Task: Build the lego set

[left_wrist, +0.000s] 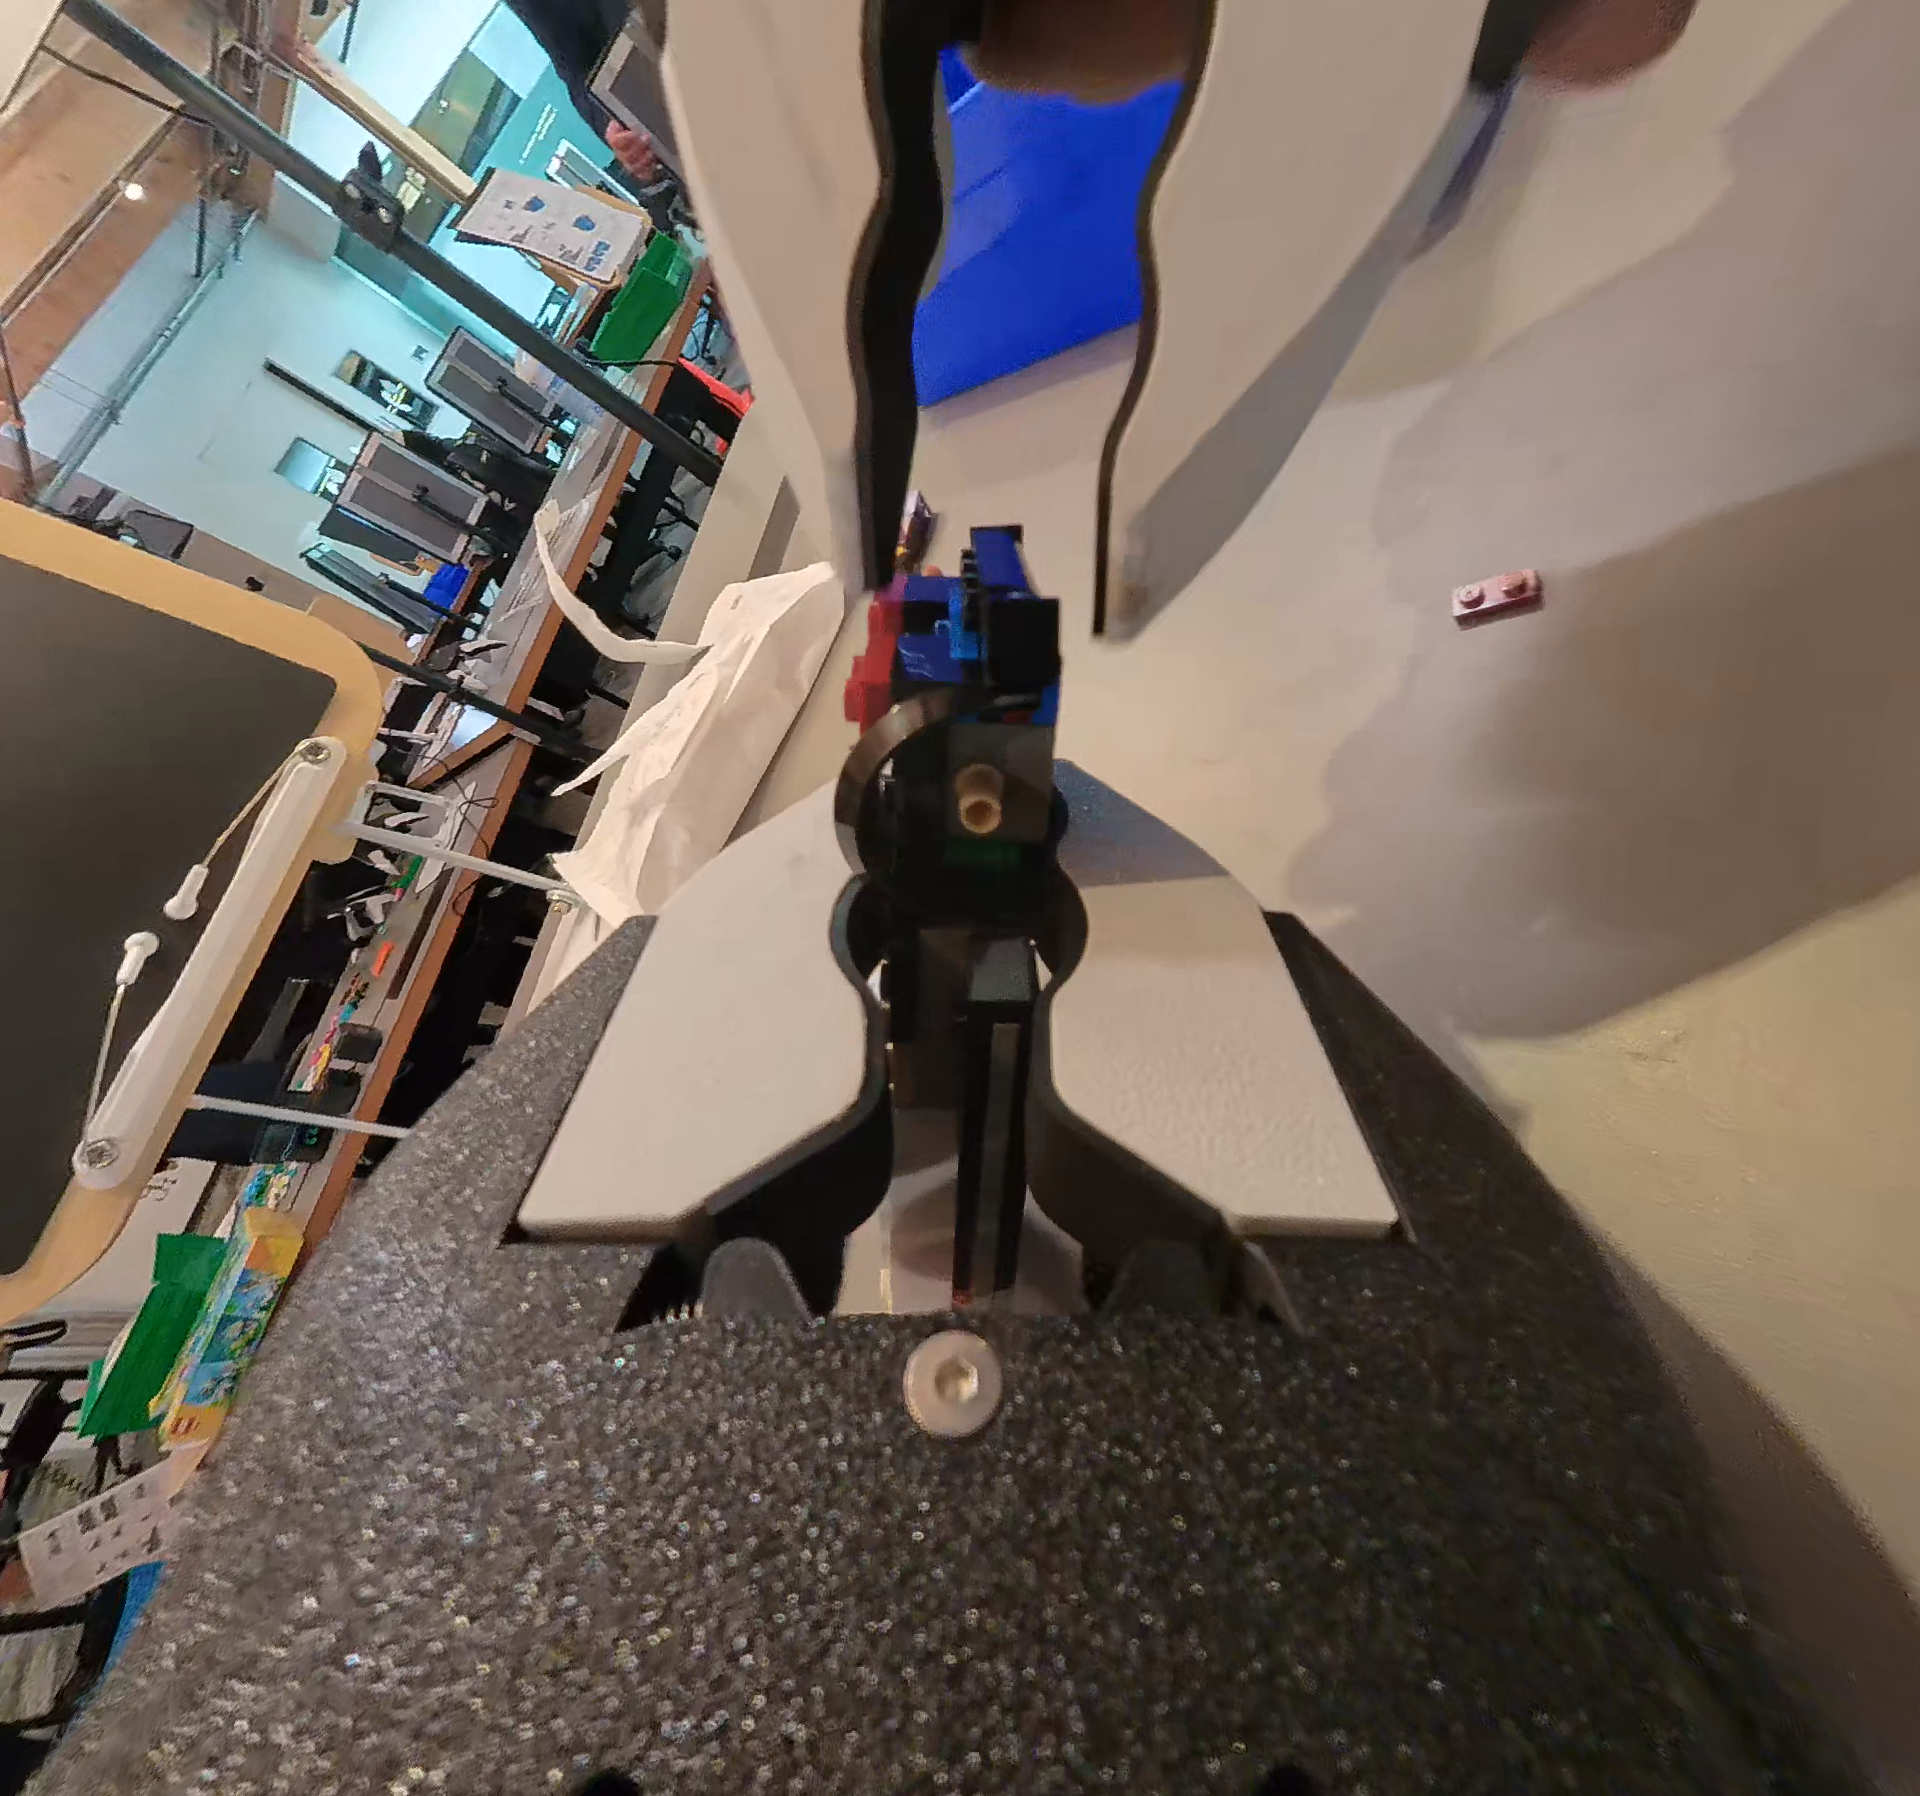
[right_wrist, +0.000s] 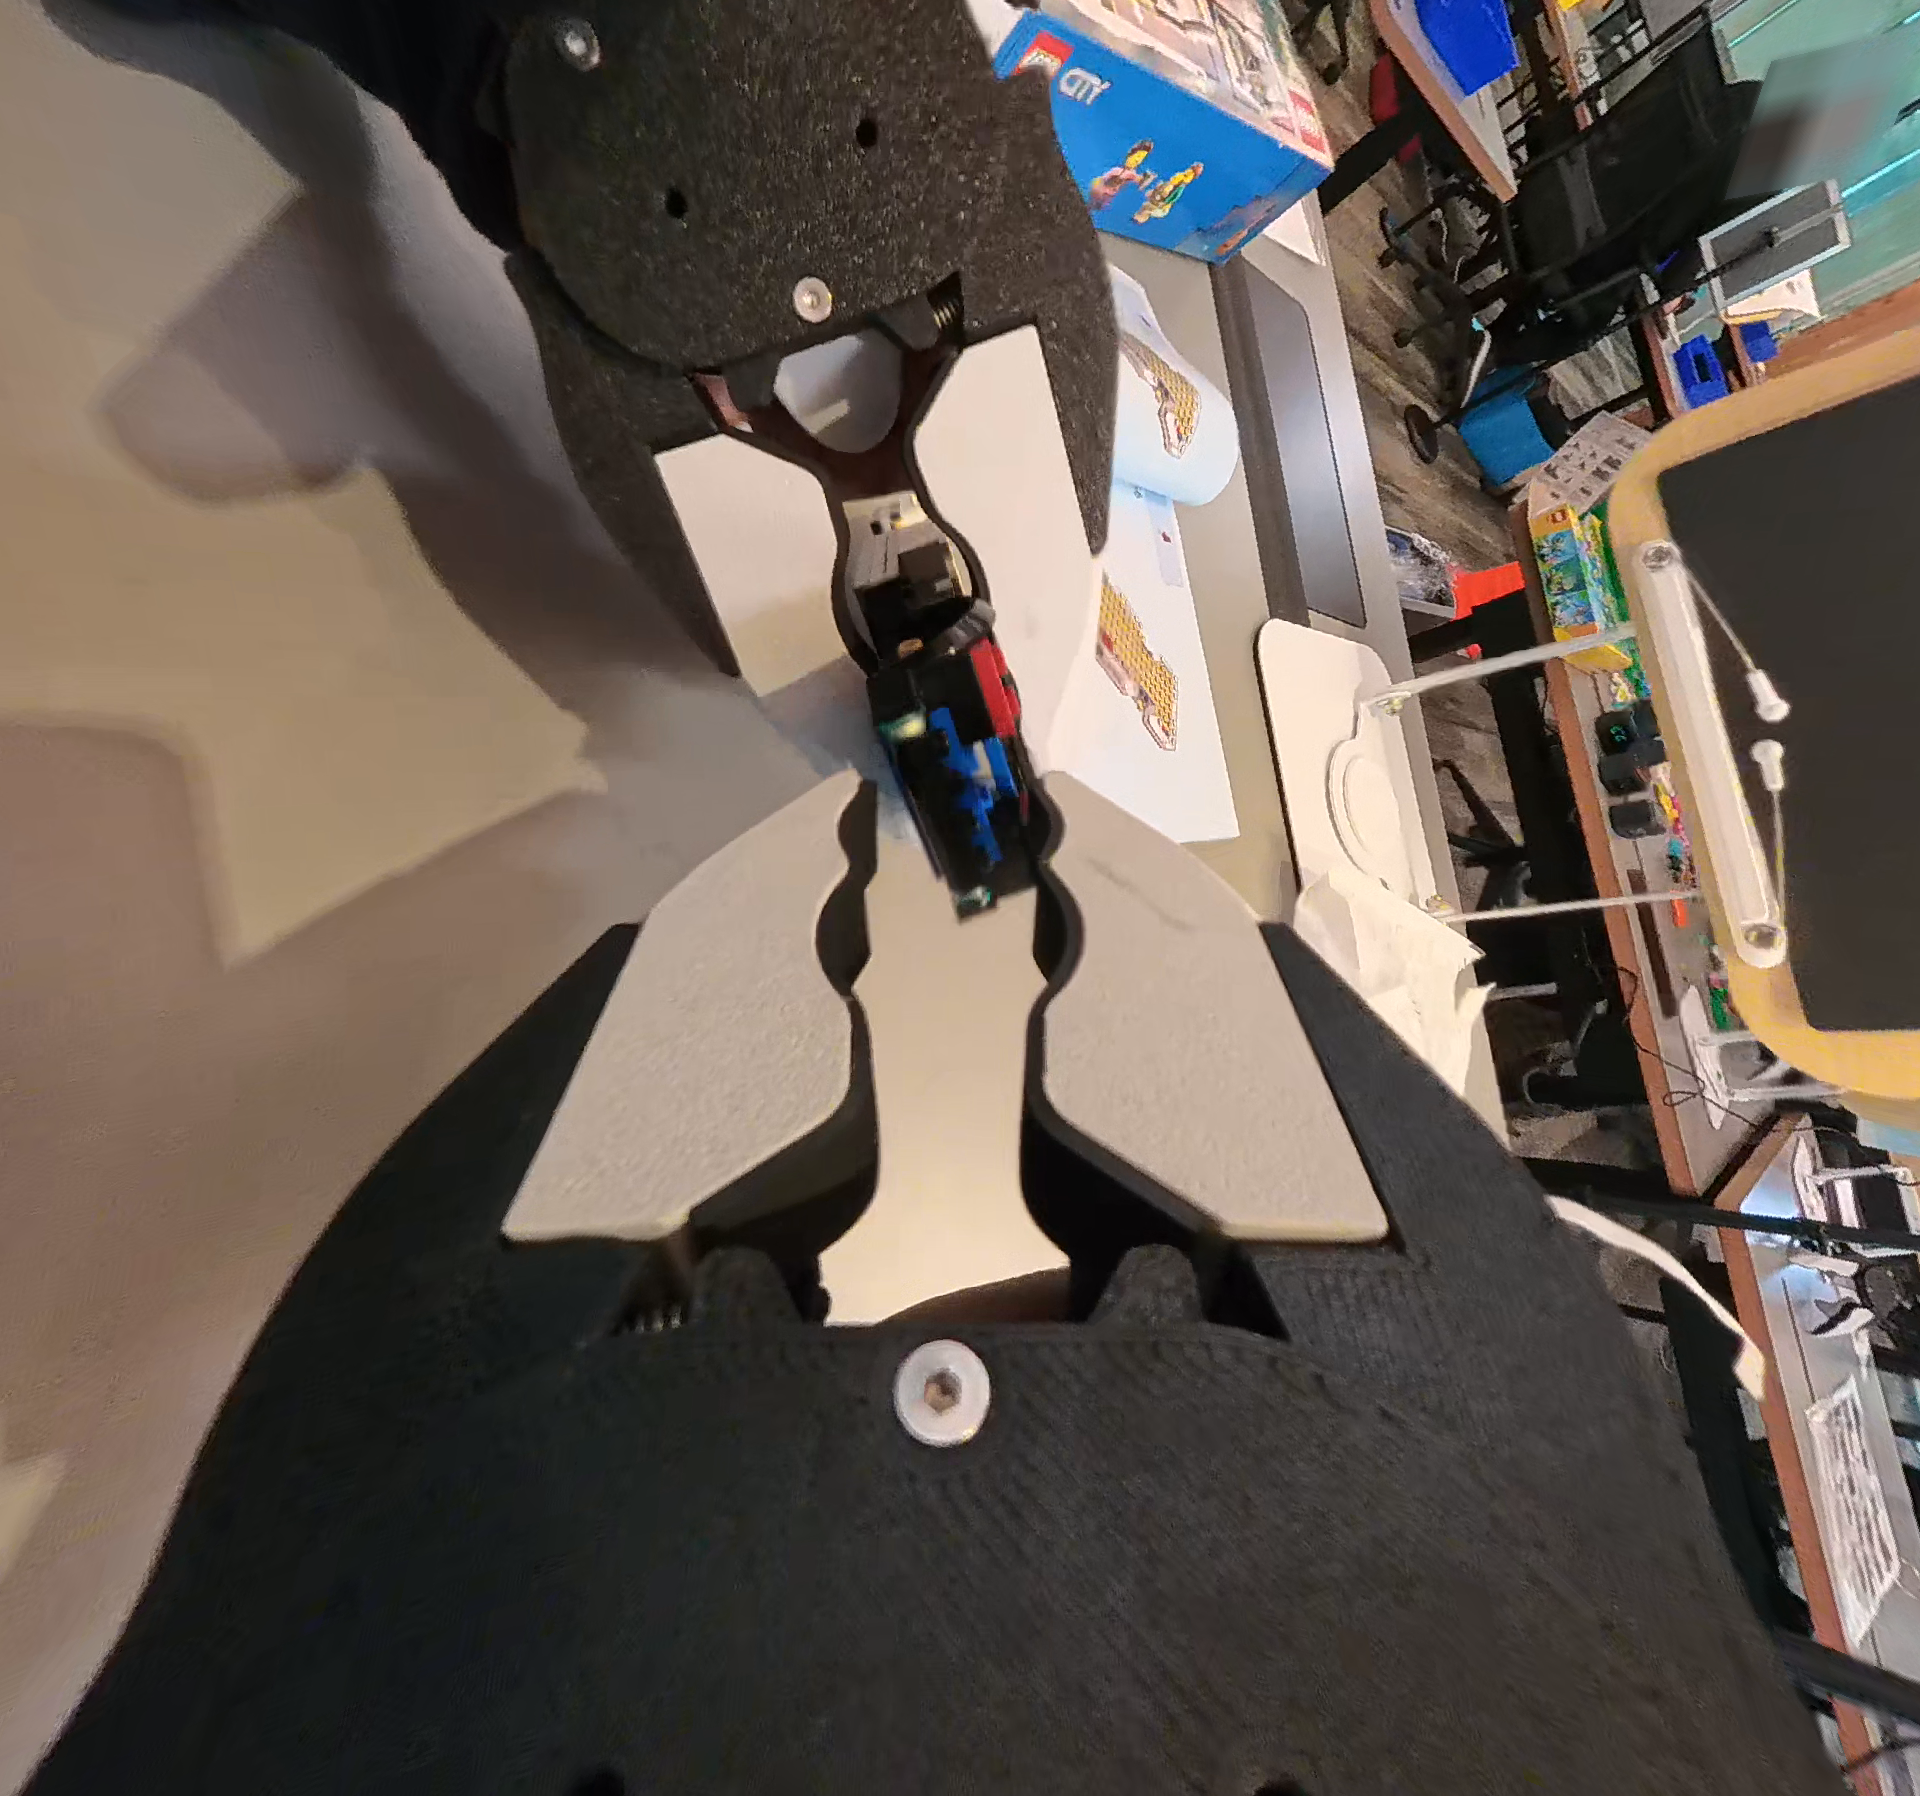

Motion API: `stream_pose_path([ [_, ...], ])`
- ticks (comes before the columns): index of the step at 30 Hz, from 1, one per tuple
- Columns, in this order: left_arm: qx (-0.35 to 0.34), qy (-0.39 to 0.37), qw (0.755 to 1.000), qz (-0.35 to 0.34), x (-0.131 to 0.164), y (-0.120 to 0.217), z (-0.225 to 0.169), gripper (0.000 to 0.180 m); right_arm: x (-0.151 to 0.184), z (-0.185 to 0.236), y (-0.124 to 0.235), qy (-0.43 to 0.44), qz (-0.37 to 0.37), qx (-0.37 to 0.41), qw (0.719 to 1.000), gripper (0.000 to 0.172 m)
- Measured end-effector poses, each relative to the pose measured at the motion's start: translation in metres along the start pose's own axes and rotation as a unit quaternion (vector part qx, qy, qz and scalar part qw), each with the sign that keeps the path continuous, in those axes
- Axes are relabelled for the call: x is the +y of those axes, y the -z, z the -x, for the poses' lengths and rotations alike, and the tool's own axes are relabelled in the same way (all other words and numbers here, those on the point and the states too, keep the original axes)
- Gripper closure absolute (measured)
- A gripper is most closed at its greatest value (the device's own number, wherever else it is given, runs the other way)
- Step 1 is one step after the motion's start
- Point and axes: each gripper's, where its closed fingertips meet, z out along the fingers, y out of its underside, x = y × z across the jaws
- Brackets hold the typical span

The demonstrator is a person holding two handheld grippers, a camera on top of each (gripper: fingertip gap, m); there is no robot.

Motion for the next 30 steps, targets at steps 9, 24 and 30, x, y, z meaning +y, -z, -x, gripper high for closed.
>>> stream_pose_path([
  [9, -0.022, 0.007, 1.000, -0.021, -0.006, 0.009, 0.005, 0.155, 0.070, 0.049, 0.027, -0.122, 0.041, -0.111, 0.985, 0.140],
  [24, -0.062, -0.132, 0.989, 0.000, -0.011, 0.003, -0.010, 0.155, 0.114, 0.088, 0.005, -0.221, 0.113, -0.192, 0.950, 0.147],
  [30, -0.074, -0.178, 0.981, 0.025, -0.004, -0.003, -0.015, 0.155, 0.113, 0.088, 0.002, -0.242, 0.118, -0.187, 0.945, 0.156],
])
